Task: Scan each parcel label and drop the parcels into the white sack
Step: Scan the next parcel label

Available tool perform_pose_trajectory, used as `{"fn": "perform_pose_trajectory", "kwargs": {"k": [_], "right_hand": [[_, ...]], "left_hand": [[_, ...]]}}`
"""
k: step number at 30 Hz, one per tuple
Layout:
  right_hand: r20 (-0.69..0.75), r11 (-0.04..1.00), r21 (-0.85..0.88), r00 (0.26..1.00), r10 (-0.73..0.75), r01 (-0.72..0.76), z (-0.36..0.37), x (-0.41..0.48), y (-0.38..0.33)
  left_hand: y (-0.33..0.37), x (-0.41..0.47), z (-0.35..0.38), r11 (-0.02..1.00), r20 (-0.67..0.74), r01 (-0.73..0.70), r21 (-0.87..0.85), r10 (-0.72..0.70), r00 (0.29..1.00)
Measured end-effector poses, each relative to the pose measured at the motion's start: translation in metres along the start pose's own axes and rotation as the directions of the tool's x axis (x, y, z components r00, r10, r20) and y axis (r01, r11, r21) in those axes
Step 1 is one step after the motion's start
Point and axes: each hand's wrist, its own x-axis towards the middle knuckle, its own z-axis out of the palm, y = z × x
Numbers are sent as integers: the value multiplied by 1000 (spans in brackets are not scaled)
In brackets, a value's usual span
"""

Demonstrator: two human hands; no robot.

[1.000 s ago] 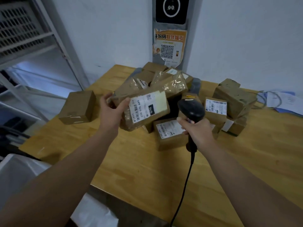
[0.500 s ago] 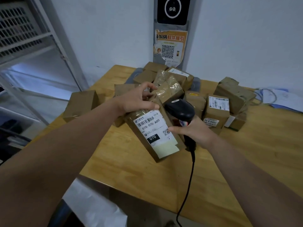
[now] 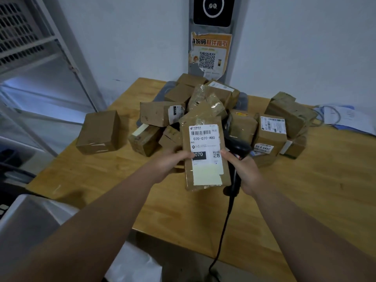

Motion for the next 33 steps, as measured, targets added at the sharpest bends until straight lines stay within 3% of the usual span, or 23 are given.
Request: {"fn": "perform_pose_trajectory", "kwargs": {"k": [4, 9, 12, 33], "right_hand": [[-171, 971, -233, 981, -91, 50, 20, -1, -1], [-3, 918, -372, 988, -153, 141, 56, -24, -2], [13, 914, -383, 990, -139, 133, 78, -34, 6], [-52, 910, -406, 991, -120, 88, 119, -67, 31]], "left_hand": [[-13, 0, -18, 1000, -165, -22, 8, 23, 986], [-36, -10, -43, 998, -312, -60, 1, 57, 948], [-48, -16, -52, 998, -375, -55, 6, 53, 926], [-71, -48, -74, 1000, -440, -9, 22, 18, 898]]}}
